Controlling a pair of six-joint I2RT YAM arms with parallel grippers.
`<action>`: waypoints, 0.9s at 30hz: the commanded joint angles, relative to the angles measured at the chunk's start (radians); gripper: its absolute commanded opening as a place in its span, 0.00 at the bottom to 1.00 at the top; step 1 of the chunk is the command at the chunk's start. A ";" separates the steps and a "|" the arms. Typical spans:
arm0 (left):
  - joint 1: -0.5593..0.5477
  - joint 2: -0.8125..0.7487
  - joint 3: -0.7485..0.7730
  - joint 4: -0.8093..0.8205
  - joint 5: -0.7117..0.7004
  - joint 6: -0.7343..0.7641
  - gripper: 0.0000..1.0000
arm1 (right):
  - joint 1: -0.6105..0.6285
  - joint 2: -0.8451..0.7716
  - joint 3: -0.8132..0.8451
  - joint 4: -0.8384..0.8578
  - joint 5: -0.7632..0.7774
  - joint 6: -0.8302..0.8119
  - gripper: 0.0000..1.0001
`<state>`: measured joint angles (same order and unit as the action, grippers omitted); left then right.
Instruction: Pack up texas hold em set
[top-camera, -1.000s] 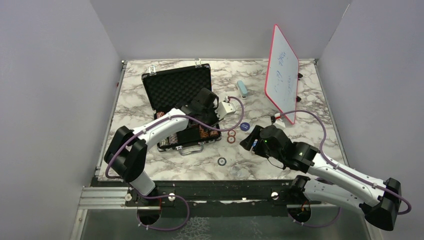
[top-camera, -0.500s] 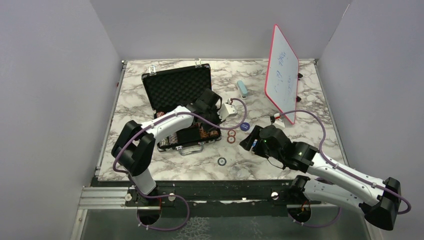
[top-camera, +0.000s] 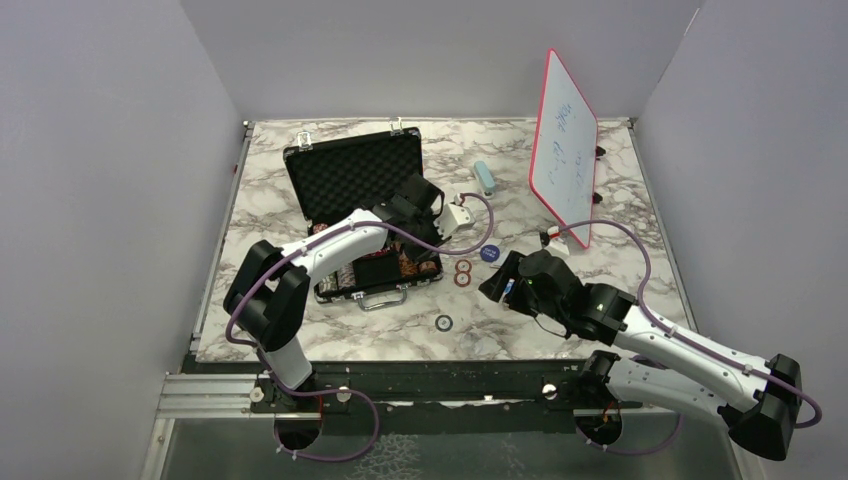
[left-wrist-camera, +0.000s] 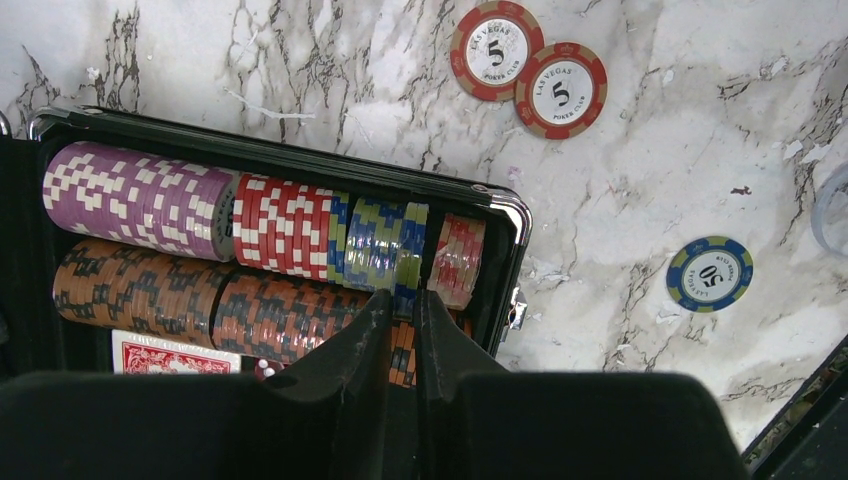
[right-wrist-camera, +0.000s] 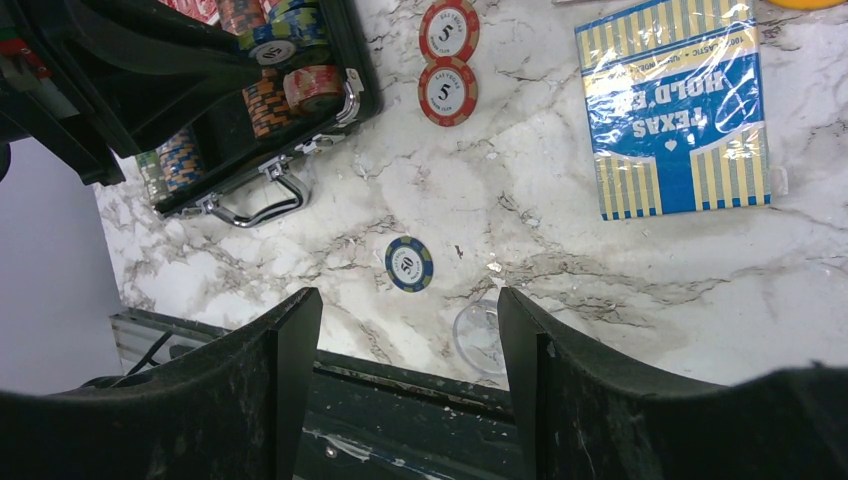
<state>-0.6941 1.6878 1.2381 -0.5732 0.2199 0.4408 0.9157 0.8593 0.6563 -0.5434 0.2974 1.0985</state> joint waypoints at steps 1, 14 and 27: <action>-0.001 -0.017 0.006 -0.009 0.018 0.000 0.17 | 0.000 0.001 0.020 0.002 -0.010 -0.008 0.68; -0.001 -0.023 -0.005 -0.032 0.050 0.020 0.00 | 0.000 -0.011 0.012 -0.009 -0.009 -0.003 0.67; -0.004 -0.019 -0.011 -0.031 -0.046 0.017 0.14 | 0.000 -0.009 0.013 -0.009 -0.013 -0.007 0.67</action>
<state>-0.6949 1.6829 1.2316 -0.5953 0.2184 0.4541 0.9157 0.8581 0.6563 -0.5442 0.2939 1.0985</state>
